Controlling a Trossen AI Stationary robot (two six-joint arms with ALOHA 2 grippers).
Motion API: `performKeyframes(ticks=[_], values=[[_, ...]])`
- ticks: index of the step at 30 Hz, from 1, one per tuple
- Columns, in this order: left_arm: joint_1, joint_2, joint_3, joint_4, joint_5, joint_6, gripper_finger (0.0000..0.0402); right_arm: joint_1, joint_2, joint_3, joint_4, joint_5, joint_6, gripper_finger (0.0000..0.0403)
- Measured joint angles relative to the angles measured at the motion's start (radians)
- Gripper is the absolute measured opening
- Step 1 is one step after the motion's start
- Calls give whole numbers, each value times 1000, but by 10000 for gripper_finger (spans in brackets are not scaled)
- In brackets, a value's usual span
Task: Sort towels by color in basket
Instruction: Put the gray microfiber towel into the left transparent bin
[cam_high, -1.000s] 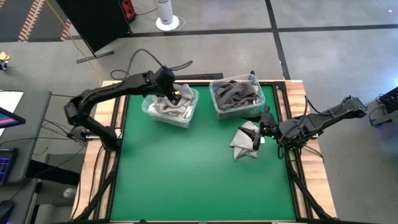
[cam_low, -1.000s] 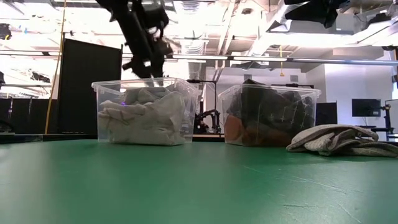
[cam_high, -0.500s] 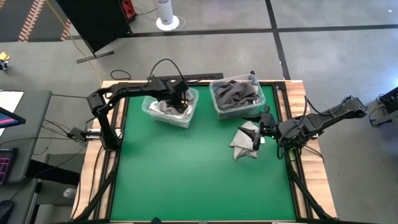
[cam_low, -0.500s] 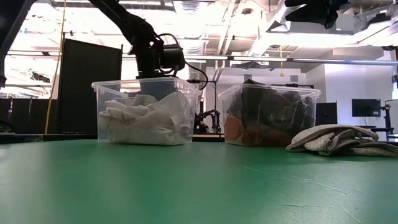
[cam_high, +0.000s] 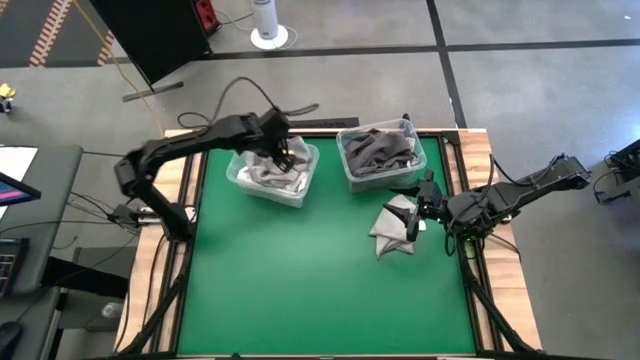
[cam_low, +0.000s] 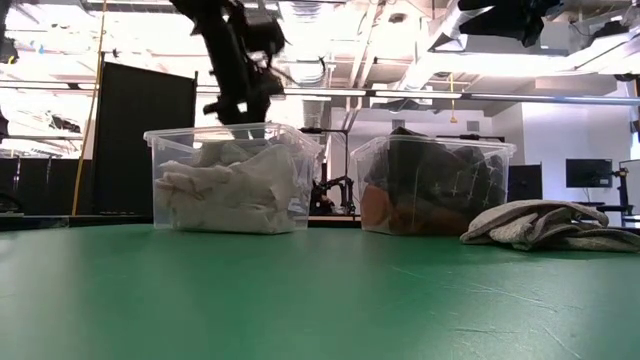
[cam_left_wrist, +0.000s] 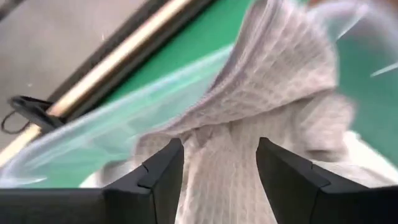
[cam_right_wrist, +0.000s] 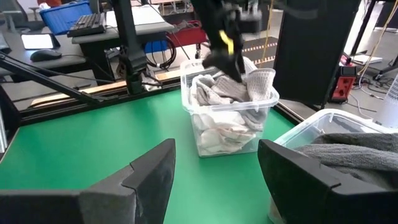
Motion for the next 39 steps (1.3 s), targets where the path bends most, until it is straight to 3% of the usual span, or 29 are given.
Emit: performKeyframes(ticks=[3,5,11,21,27,32,39], values=[[-1,-65,0,-2,-6,-12,194,7,0,0,-39,-10,23,272],[-8,-88,0,-16,-13,-22,194,17,0,0,-121,-69,81,272],[-55,-69,-19,5,-84,5,194,12,37,0,-331,-127,255,272],[-119,-10,-85,29,-98,114,194,-28,264,0,-386,-139,184,272],[-195,-114,-109,17,-140,150,194,-26,424,0,-435,-258,212,272],[-241,-231,-111,17,-220,159,194,-43,516,15,-584,-317,312,272],[-246,-390,-111,13,-230,158,194,-59,618,22,-586,-379,330,272]])
